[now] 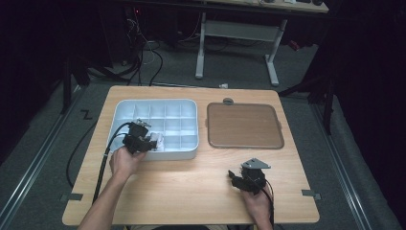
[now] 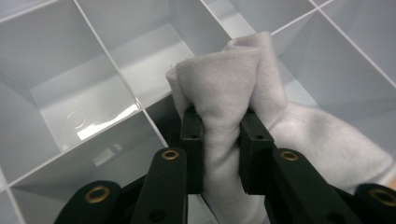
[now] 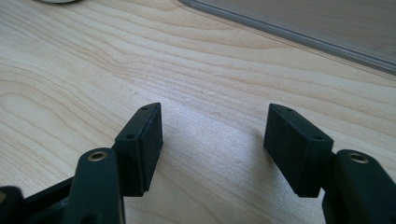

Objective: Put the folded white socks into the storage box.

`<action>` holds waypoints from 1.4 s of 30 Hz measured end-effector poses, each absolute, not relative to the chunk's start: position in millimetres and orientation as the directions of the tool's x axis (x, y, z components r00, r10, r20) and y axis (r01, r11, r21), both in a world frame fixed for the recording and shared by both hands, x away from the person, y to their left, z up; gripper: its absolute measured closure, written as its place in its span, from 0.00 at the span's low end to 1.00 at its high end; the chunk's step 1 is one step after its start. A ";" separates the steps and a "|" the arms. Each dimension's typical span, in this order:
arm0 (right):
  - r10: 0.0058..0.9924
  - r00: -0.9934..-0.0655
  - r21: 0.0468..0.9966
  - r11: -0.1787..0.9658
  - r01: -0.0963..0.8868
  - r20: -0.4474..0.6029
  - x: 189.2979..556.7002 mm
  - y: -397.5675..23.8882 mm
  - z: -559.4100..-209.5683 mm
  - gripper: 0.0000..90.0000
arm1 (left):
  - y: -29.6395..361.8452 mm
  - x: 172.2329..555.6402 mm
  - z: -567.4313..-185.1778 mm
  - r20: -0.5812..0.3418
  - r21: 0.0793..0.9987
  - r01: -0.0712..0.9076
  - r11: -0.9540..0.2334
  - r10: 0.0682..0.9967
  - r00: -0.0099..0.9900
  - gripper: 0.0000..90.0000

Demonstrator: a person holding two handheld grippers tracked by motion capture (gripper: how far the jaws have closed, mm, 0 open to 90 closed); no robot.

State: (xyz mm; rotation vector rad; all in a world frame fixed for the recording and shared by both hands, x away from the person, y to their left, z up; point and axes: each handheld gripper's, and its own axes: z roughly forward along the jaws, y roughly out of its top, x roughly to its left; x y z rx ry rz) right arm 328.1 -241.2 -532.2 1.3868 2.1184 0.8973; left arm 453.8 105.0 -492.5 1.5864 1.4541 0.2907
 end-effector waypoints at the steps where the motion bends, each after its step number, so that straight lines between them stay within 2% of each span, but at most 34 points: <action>1: 0.920 -0.392 0.727 0.282 0.626 -0.020 328.1 -241.2 -532.3 0.42 | 103.0 453.4 -494.3 -0.381 0.747 0.654 0.118 0.882 0.276 0.84; 7: 0.919 -0.394 0.728 0.285 0.624 -0.022 328.2 -241.3 -532.3 0.42 | 103.7 458.7 -494.2 -0.418 0.692 0.710 0.130 0.874 0.248 0.84; 11: 0.919 -0.395 0.727 0.285 0.624 -0.021 328.1 -241.3 -532.3 0.42 | 103.7 458.5 -494.2 -0.418 0.692 0.710 0.128 0.874 0.250 0.84; 21: 0.919 -0.393 0.728 0.284 0.625 -0.020 328.1 -241.3 -532.3 0.42 | 101.4 453.2 -493.0 -0.378 0.740 0.664 0.108 0.883 0.277 0.81; 35: 0.919 -0.394 0.728 0.285 0.624 -0.021 328.2 -241.3 -532.3 0.42 | 106.9 451.7 -484.6 -0.441 0.737 0.649 0.189 0.862 0.251 0.75; 42: 0.919 -0.394 0.727 0.284 0.625 -0.021 328.2 -241.3 -532.2 0.42 | 109.2 452.0 -475.7 -0.464 0.759 0.609 0.232 0.848 0.255 0.71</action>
